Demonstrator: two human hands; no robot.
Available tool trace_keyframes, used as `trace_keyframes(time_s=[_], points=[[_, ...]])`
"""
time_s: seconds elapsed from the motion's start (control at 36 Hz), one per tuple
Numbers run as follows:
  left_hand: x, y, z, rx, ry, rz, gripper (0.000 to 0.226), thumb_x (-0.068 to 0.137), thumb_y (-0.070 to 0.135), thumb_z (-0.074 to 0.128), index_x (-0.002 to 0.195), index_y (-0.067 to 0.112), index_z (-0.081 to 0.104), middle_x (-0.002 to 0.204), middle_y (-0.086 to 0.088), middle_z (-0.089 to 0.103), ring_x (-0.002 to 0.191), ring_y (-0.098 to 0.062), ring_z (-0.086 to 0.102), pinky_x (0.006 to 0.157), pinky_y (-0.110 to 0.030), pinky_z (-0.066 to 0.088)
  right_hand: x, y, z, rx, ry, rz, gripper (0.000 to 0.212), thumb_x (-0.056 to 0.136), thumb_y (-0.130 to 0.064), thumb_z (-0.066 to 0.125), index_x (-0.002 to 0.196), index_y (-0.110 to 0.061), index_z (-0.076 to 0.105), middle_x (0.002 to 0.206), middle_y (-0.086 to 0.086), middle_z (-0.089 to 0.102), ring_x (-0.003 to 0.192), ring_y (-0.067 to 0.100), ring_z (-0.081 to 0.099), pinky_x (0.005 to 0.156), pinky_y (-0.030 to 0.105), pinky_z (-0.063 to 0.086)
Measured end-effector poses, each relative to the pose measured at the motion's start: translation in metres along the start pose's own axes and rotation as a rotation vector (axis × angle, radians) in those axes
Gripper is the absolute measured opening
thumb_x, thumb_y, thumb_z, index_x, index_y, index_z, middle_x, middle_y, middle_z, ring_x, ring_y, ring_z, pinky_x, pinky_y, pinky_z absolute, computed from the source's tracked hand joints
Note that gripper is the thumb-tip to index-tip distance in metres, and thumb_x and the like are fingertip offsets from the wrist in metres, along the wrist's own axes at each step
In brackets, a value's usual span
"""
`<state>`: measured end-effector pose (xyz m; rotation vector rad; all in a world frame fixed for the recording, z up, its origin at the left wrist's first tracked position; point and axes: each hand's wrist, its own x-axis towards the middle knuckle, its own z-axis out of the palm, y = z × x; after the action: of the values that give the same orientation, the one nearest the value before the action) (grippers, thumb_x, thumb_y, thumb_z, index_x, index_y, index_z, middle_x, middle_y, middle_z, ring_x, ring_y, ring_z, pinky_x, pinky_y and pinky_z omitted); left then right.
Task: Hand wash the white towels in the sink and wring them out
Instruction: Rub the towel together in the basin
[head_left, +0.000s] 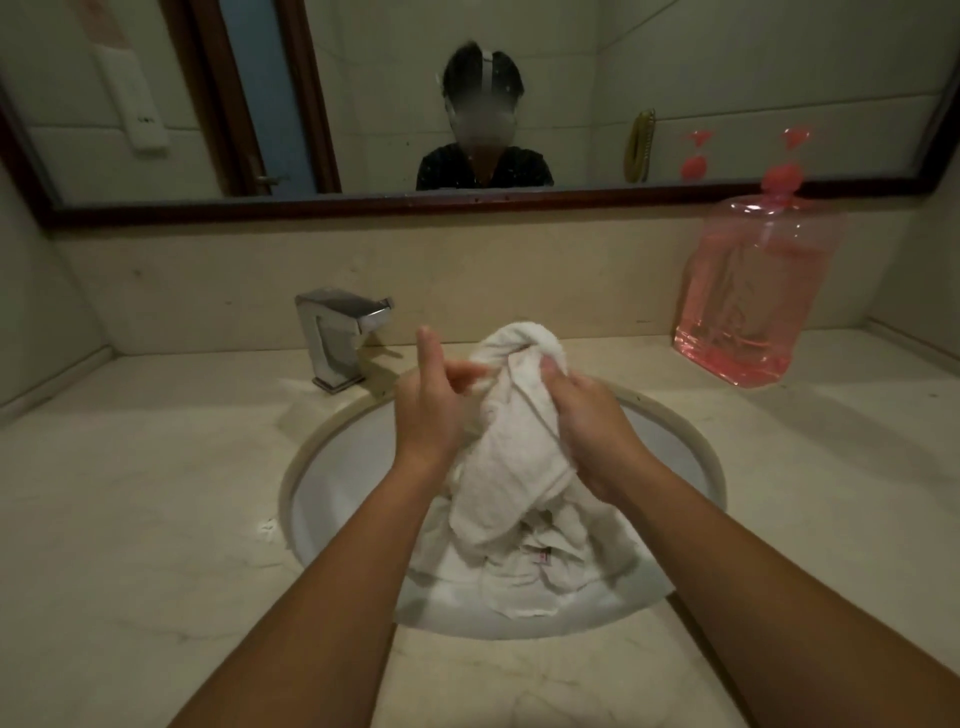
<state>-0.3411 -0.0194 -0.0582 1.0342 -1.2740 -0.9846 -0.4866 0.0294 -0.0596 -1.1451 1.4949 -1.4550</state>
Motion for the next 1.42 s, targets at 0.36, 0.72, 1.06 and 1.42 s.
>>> trace_keyframes(time_s=[0.36,0.72,1.06,1.42], points=[[0.011,-0.021,0.003,-0.102,-0.483,-0.225,0.116,0.063,0.105,0.044,0.142,0.022,0.066,0.136,-0.001,0.072,0.126,-0.019,0.068,0.105,-0.040,0.056,0.006,-0.015,-0.026,0.484,-0.236,0.120,0.058,0.112,-0.025,0.045,0.071,-0.011,0.084,0.079,0.007,0.078,0.072,0.020,0.078,0.064,0.028,0.062],[0.010,-0.007,0.007,0.022,0.007,-0.194,0.097,0.080,0.097,0.032,0.090,0.010,0.071,0.096,-0.017,0.078,0.095,-0.034,0.075,0.089,-0.052,0.061,0.005,-0.001,-0.008,-0.395,0.070,-0.100,0.037,0.116,-0.035,0.035,0.127,-0.014,0.064,0.120,-0.001,0.067,0.107,0.017,0.063,0.083,0.031,0.045],[-0.018,0.005,0.043,0.213,-0.034,0.041,0.067,0.112,0.055,0.027,0.107,0.013,0.078,0.105,-0.007,0.078,0.099,-0.022,0.071,0.084,-0.033,0.053,0.000,-0.020,0.026,0.116,0.133,0.144,0.040,0.114,-0.050,0.036,0.143,-0.023,0.041,0.126,0.007,0.065,0.107,0.023,0.068,0.098,0.045,0.058],[-0.002,0.000,0.032,0.139,-0.196,-0.162,0.073,0.107,0.069,0.017,0.119,0.024,0.073,0.118,0.004,0.072,0.111,-0.015,0.067,0.103,-0.038,0.050,0.012,-0.006,-0.002,0.006,0.086,0.027,0.044,0.110,-0.047,0.045,0.146,-0.022,0.049,0.137,0.000,0.061,0.122,0.022,0.063,0.098,0.041,0.055]])
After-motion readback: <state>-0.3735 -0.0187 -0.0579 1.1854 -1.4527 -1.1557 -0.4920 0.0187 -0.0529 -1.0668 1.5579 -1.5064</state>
